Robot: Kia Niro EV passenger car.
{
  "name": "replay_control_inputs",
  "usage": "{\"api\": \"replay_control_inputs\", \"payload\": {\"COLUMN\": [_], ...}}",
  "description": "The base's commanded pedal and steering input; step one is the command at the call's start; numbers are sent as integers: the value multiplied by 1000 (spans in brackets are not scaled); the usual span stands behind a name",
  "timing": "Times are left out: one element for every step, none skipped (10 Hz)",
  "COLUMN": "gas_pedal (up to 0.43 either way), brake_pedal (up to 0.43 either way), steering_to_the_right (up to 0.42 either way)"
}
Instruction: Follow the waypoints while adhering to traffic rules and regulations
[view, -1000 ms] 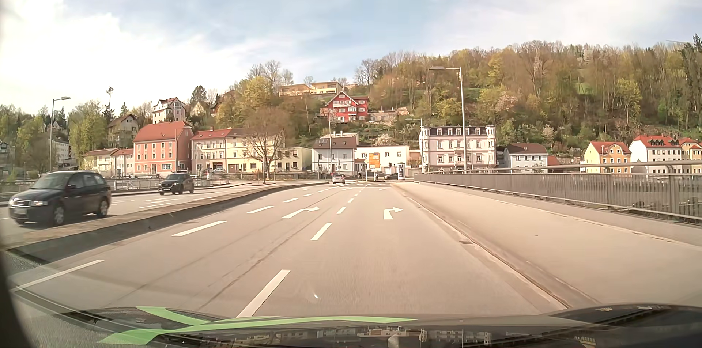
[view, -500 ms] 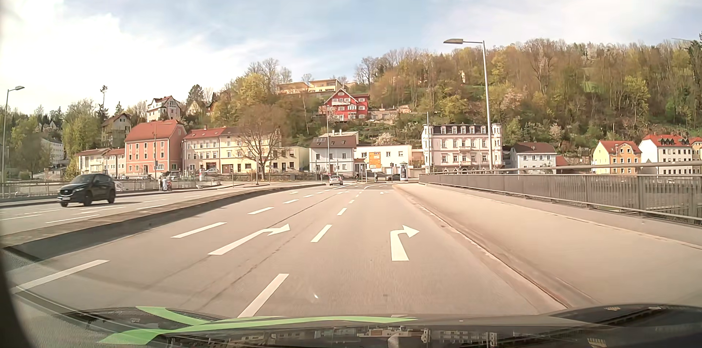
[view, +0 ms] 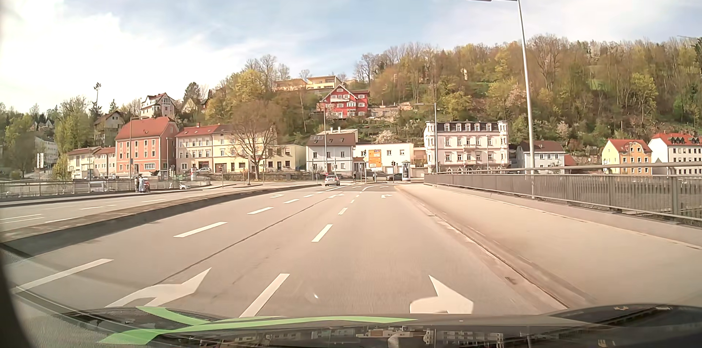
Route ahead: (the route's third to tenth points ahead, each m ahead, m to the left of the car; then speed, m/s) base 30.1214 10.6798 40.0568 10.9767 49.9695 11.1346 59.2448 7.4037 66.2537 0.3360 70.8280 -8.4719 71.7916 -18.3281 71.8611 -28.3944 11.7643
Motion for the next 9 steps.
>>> {"api": "replay_control_inputs", "payload": {"gas_pedal": [0,0,0,0,0,0,0,0,0], "brake_pedal": [24,30,43,61,73,73,79,79,79], "steering_to_the_right": [-2,-2,-2,-2,-2,-2,-2,-2,-2]}}
